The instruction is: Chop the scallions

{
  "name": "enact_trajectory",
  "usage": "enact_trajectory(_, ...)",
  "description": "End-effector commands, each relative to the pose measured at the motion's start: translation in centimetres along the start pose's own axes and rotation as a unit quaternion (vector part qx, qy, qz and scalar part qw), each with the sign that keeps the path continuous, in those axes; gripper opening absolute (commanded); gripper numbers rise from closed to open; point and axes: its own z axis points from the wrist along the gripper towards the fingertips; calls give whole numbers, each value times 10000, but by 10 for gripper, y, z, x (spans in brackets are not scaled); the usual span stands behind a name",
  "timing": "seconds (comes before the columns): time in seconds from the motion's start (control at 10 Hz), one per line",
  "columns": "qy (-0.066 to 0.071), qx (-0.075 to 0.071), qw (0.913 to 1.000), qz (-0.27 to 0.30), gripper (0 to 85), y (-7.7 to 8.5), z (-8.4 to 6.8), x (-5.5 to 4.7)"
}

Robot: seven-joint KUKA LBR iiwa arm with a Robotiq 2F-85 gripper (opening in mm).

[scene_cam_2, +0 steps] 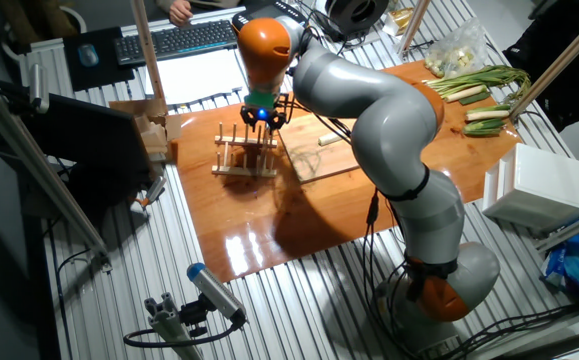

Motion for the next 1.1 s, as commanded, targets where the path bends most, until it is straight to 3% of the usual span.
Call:
enact_trajectory(0.0, -8, -12, 10000, -31, 510, -1, 3, 0)
enact_trajectory(0.5, -130, -45, 9999, -54, 510, -1, 29, 6)
enact_trajectory(0.9, -140, -75, 9998, -108, 510, -3, 45, 4)
enact_trajectory(1.0, -146, -79, 9998, -131, 340, -3, 48, 3)
